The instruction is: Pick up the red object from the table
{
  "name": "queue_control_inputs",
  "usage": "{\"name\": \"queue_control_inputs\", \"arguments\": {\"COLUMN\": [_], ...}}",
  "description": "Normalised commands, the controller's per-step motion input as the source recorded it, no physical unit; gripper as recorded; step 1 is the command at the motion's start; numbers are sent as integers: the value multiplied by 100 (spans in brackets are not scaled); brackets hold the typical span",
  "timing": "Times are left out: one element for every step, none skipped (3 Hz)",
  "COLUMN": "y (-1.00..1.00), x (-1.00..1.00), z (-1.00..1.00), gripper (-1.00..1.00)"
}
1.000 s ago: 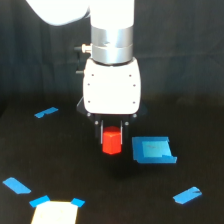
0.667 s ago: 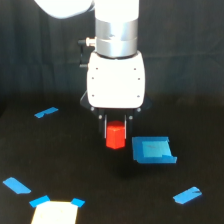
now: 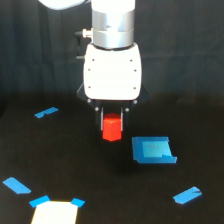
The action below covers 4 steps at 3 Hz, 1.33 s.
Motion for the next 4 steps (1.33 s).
{"name": "queue_control_inputs", "arguments": {"y": [-61,-47,41,-62], "x": [-25,-33,-3,-32], "z": [18,51,97,100], "gripper": [-100,-61,-90,-100]}}
